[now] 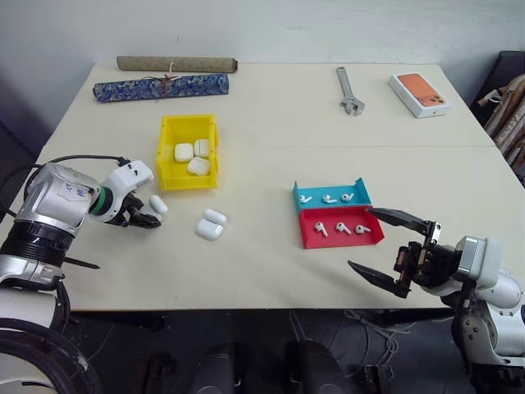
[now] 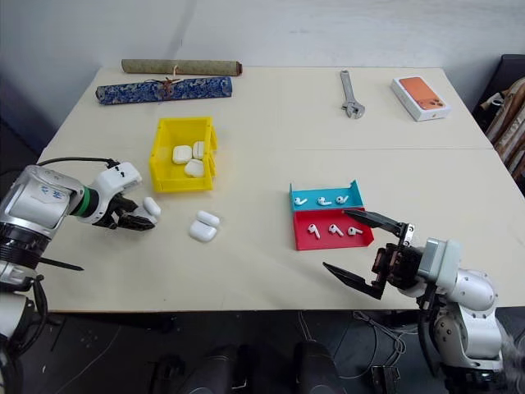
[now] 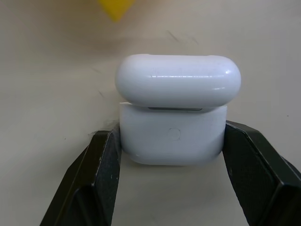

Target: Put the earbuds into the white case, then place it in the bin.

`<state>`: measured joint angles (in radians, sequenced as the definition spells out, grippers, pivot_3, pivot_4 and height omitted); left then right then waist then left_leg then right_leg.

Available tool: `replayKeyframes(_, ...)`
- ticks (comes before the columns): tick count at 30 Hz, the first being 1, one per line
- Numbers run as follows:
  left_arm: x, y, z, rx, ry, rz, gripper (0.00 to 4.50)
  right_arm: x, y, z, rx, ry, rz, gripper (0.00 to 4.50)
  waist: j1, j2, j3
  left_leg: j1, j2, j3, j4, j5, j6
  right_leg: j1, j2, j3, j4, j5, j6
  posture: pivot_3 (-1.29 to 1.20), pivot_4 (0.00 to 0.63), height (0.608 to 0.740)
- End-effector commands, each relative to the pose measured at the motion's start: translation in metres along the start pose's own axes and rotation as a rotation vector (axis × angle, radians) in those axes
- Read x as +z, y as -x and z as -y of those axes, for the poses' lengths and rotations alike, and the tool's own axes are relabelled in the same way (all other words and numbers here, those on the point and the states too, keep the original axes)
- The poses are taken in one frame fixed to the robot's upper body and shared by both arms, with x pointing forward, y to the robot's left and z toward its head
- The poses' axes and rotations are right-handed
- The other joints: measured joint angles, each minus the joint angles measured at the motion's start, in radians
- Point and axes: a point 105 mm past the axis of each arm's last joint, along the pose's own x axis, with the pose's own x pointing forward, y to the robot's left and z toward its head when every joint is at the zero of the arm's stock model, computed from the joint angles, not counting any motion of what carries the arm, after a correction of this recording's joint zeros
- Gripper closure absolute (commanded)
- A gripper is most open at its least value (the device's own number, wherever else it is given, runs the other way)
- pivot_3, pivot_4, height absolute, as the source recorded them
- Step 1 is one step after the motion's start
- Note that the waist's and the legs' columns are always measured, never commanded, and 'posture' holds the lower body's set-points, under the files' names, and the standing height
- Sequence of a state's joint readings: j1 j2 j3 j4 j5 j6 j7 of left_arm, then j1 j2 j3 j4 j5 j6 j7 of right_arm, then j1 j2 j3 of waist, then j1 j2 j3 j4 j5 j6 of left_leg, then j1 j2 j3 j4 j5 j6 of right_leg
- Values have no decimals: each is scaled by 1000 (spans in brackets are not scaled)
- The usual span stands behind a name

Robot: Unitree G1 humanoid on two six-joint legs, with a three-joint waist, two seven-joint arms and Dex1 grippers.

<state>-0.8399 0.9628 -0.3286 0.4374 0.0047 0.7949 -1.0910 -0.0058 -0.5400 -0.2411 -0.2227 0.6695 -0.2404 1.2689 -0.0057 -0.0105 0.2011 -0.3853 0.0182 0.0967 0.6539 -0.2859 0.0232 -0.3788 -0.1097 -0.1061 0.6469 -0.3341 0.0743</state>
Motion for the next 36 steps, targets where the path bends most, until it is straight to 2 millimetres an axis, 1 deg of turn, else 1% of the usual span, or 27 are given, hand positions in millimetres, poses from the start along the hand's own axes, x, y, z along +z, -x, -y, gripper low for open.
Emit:
replayKeyframes(1,1,12,-4,-16,66,84,1709,5,3,5,-8,37,0,0,1,0,0,0,0,0,0,0,0,0,0,0,0,0,0,0,150,740)
replayKeyframes(3,13,20,-6,-26,75,189,1709,5,1,7,-10,40,-2,0,2,0,0,-1,0,0,1,0,0,0,0,0,0,0,0,0,150,740)
replayKeyframes(4,20,25,-4,-47,50,248,1709,6,0,8,-11,41,-3,0,3,-1,0,-1,0,-1,1,0,0,0,0,-1,0,0,0,0,150,740)
replayKeyframes(5,30,33,3,-103,-2,358,1709,7,-1,9,-17,44,-9,0,3,-1,0,-2,0,-1,2,0,0,0,0,-1,0,0,0,0,150,740)
replayKeyframes(6,42,47,12,-170,-69,513,1709,8,-1,11,-20,49,-18,0,2,-1,0,-2,0,-2,3,0,0,0,0,-1,0,0,0,0,150,740)
replayKeyframes(7,48,60,21,-227,-126,632,1709,10,-1,12,-24,53,-28,0,2,-1,0,-2,0,-2,3,0,0,0,-1,-1,0,0,0,0,150,740)
replayKeyframes(8,50,72,32,-290,-184,730,1709,12,-1,13,-27,53,-42,0,2,-1,0,-2,0,-2,3,0,0,0,-1,-1,0,0,0,0,150,740)
replayKeyframes(9,45,77,49,-365,-246,793,1709,15,3,15,-33,52,-80,0,2,-1,0,-2,1,-2,3,-1,0,0,-1,-1,-1,0,0,0,150,740)
replayKeyframes(12,37,78,97,-524,-324,911,1709,20,20,22,-71,38,-233,0,2,2,0,-2,0,-2,3,-2,1,1,-3,-1,-1,0,0,0,150,740)
replayKeyframes(13,38,76,110,-553,-320,948,1709,20,25,24,-92,34,-279,0,5,2,0,-2,0,-2,4,-3,2,2,-3,-1,-2,0,0,0,150,740)
replayKeyframes(16,47,69,159,-650,-307,1089,1709,21,49,30,-193,31,-453,0,22,0,0,-3,0,-5,6,-3,3,4,-3,-2,-3,1,1,0,150,740)
replayKeyframes(17,48,68,170,-664,-304,1122,1709,21,55,31,-217,32,-490,0,27,0,0,-3,0,-5,6,-3,4,5,-3,-2,-4,1,3,0,150,740)
replayKeyframes(18,49,63,182,-681,-299,1153,1709,21,67,29,-254,29,-542,0,29,-1,0,-3,-1,-5,7,-4,4,5,-3,-2,-4,2,3,0,150,740)
replayKeyframes(20,55,58,198,-681,-292,1233,1709,21,90,24,-306,17,-621,0,34,1,-1,-3,-1,-4,7,-4,5,6,-3,-1,-5,2,4,0,150,740)
replayKeyframes(22,60,52,209,-667,-315,1291,1709,19,113,19,-358,0,-696,0,35,1,-2,-2,-2,-4,7,-4,6,7,-3,-1,-7,3,5,0,150,740)
replayKeyframes(24,64,47,216,-666,-324,1332,1709,16,131,16,-420,-25,-745,0,33,1,-2,-2,-2,-3,6,-4,7,8,-2,-1,-9,3,5,0,150,740)
replayKeyframes(25,66,45,218,-660,-322,1348,1709,16,136,16,-438,-32,-755,0,31,1,-2,-2,-2,-3,6,-5,7,8,-2,-1,-10,3,5,0,150,740)
replayKeyframes(27,70,42,221,-669,-343,1386,1709,4,149,12,-439,-54,-862,0,25,3,-3,-1,-2,-1,6,-5,8,8,-2,1,-10,3,5,0,150,740)
replayKeyframes(28,72,40,223,-678,-353,1396,1709,0,151,10,-426,-53,-878,0,24,3,-3,-1,-2,0,6,-5,8,8,-2,1,-10,3,5,0,150,740)
replayKeyframes(30,74,37,224,-687,-370,1402,1709,-5,149,13,-417,-46,-867,0,23,3,-3,-1,-2,0,6,-5,8,8,-1,1,-10,3,5,0,150,740)
replayKeyframes(32,75,35,224,-691,-382,1399,1709,-4,141,24,-403,-35,-819,0,19,3,-3,-1,-1,0,6,-5,8,7,-1,1,-10,3,5,0,150,740)
replayKeyframes(34,75,34,222,-690,-383,1392,1709,-1,124,35,-339,-44,-772,0,15,5,-4,-1,-2,0,6,-5,8,7,-1,2,-10,3,5,0,150,740)
replayKeyframes(36,73,34,220,-687,-388,1380,1709,4,107,41,-244,-60,-753,0,13,6,-4,-1,-2,0,6,-5,8,7,-1,2,-10,3,5,0,150,740)
